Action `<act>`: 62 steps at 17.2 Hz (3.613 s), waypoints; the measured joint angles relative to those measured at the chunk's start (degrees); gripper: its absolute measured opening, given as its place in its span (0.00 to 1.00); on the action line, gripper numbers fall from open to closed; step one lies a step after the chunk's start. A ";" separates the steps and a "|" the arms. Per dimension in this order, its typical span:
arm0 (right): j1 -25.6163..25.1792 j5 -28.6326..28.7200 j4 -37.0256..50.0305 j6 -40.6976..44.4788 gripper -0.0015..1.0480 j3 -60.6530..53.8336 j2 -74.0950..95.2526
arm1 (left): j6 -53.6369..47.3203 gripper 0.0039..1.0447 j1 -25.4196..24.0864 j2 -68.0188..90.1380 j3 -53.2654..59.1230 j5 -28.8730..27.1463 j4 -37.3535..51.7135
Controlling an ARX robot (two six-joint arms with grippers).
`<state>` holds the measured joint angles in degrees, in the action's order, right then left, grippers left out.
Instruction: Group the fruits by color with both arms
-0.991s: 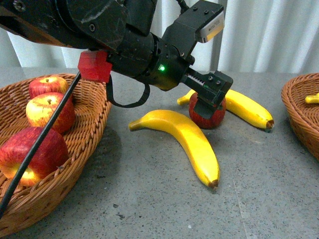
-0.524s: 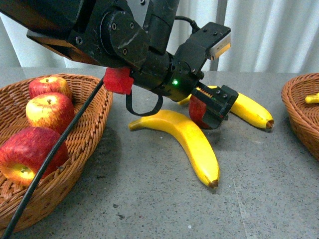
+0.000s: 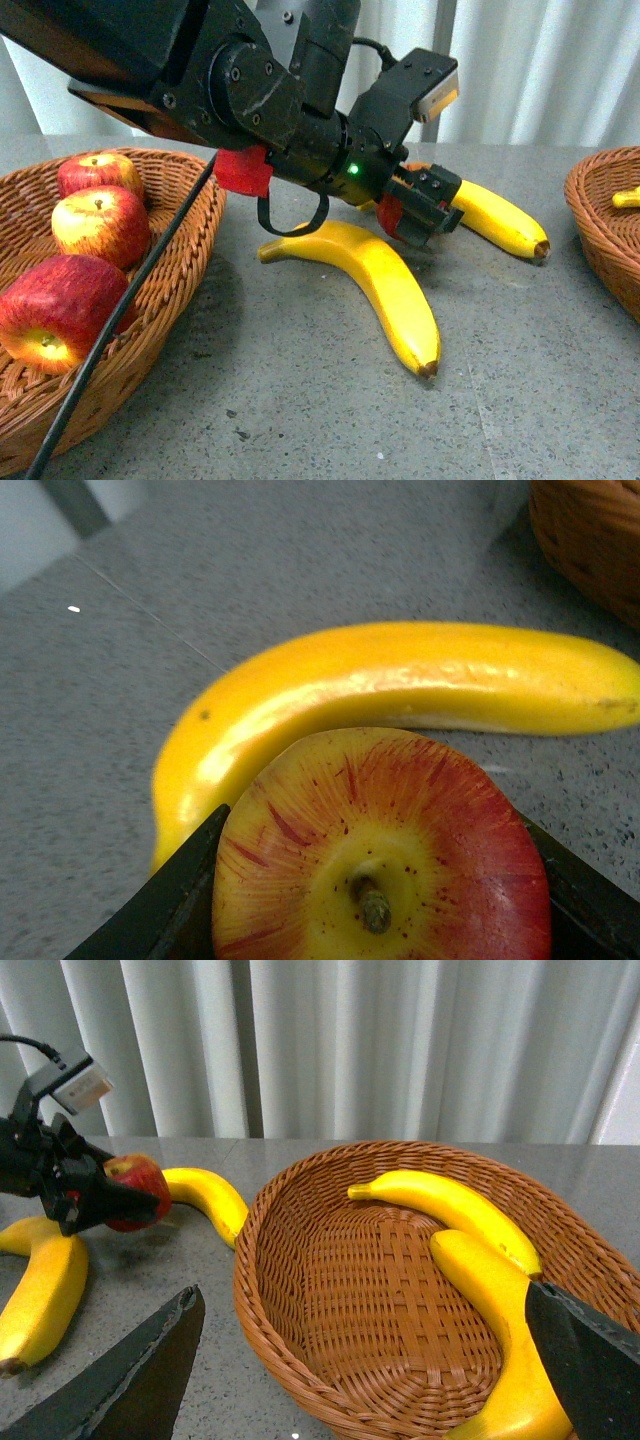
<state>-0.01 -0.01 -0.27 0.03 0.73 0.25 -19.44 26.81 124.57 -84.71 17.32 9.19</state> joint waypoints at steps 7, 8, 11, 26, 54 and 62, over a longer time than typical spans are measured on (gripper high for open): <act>0.00 0.00 0.00 0.00 0.94 0.00 0.00 | 17.00 0.65 -7.08 -33.62 27.63 -28.70 16.72; 0.00 0.00 0.00 0.00 0.94 0.00 0.00 | 17.77 0.65 -7.63 -34.60 28.70 -29.57 16.55; 0.00 0.00 0.00 0.00 0.94 0.00 0.00 | 21.24 0.65 -10.38 -39.95 34.49 -34.62 16.72; 0.00 0.00 0.00 0.00 0.94 0.00 0.00 | 39.34 0.94 -15.08 -56.92 54.07 -49.75 14.45; 0.00 0.00 0.02 0.00 0.94 0.00 0.00 | 20.28 0.01 -26.75 -99.47 83.93 -17.38 15.45; 0.00 0.00 0.00 0.00 0.94 0.00 0.00 | 20.28 0.01 -26.75 -112.52 83.93 -17.35 2.82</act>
<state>-0.01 -0.01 -0.27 0.03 0.73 0.25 0.84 0.05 12.05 -0.78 -0.03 12.01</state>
